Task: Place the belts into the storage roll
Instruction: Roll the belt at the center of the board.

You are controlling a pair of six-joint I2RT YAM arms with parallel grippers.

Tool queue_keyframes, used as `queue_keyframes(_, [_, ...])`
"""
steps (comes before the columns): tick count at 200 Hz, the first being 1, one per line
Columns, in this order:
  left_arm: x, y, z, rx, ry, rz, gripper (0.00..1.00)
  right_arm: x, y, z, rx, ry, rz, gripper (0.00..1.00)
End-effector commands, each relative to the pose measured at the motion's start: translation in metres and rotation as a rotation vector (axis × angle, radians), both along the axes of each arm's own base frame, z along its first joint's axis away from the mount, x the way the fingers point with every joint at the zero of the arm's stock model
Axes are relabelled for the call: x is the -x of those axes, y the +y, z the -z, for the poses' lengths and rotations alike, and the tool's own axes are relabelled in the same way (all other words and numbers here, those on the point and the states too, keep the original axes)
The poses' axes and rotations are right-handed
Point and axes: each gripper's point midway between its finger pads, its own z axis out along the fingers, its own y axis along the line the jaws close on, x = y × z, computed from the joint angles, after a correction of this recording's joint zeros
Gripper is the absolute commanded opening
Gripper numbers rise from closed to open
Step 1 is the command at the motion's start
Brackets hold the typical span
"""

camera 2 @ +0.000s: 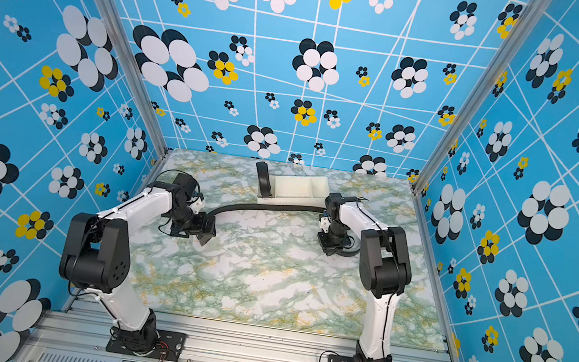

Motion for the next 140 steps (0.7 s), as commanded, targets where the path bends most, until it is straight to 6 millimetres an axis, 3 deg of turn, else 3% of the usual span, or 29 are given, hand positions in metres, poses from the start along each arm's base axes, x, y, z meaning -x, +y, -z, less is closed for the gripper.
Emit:
queue_keyframes(1, [-0.027,0.008,0.005,-0.008,-0.024,-0.019,0.97,0.000,0.008,-0.017,-0.037,-0.043,0.015,0.10])
queue_keyframes(43, [-0.069,0.015,0.025,-0.051,-0.007,0.014,0.77,0.002,0.011,-0.017,-0.030,-0.036,0.024,0.08])
queue_keyframes(57, [-0.079,0.015,0.032,-0.054,0.009,0.020,0.61,0.002,0.012,-0.019,-0.021,-0.043,0.029,0.08])
queue_keyframes(65, [-0.082,0.015,0.037,-0.060,0.024,0.030,0.59,0.000,0.012,-0.020,-0.014,-0.050,0.031,0.11])
queue_keyframes(87, [-0.080,0.014,0.052,-0.060,0.070,0.063,0.44,-0.002,0.014,-0.022,-0.001,-0.070,0.033,0.31])
queue_keyframes(93, [-0.079,0.014,0.054,-0.061,0.076,0.066,0.37,-0.003,0.012,-0.021,0.009,-0.073,0.034,0.36])
queue_keyframes(105, [-0.075,0.014,0.057,-0.057,0.083,0.071,0.26,-0.004,0.010,-0.020,0.025,-0.074,0.033,0.38])
queue_keyframes(140, [-0.061,0.014,0.059,-0.044,0.087,0.067,0.21,-0.008,0.008,-0.014,0.043,-0.078,0.005,0.38])
